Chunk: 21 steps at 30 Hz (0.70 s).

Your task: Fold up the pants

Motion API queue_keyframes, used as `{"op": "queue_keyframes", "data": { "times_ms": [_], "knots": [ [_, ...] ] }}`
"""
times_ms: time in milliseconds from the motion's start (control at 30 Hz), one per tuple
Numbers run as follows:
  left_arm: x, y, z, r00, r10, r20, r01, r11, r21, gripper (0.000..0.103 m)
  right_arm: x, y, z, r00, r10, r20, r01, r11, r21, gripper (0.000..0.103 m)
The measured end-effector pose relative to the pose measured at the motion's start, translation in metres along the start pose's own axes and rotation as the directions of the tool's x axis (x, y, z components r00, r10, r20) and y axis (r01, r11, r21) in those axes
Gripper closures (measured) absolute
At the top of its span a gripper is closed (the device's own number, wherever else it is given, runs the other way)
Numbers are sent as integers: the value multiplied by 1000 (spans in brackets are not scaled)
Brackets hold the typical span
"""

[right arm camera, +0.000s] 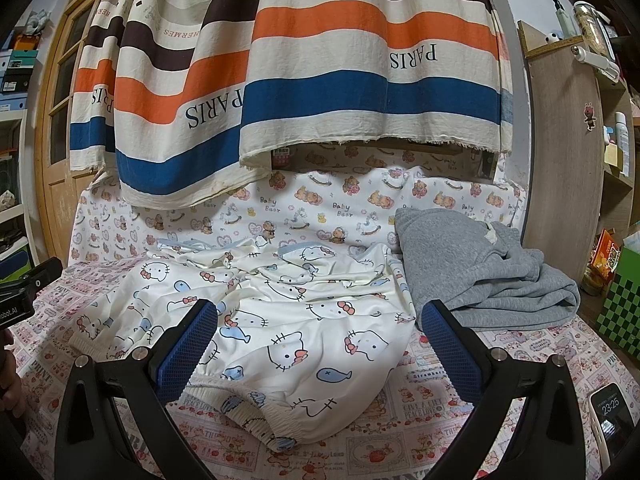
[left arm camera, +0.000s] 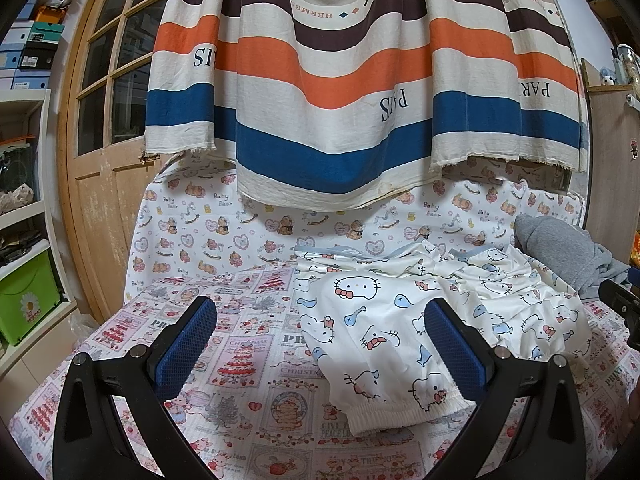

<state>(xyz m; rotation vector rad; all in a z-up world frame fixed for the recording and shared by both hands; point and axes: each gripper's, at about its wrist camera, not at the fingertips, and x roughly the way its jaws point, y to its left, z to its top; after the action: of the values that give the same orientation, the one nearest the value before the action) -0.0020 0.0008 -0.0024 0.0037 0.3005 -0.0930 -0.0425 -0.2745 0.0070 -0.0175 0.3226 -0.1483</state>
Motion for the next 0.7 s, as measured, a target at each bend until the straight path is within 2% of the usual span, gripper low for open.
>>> {"op": "queue_keyframes", "data": {
  "times_ms": [700],
  "knots": [
    [-1, 1, 0, 1000, 15, -1, -15, 1000, 3, 0, -1, 0, -1, 1000, 0, 3, 0, 1000, 0, 1]
  ]
}}
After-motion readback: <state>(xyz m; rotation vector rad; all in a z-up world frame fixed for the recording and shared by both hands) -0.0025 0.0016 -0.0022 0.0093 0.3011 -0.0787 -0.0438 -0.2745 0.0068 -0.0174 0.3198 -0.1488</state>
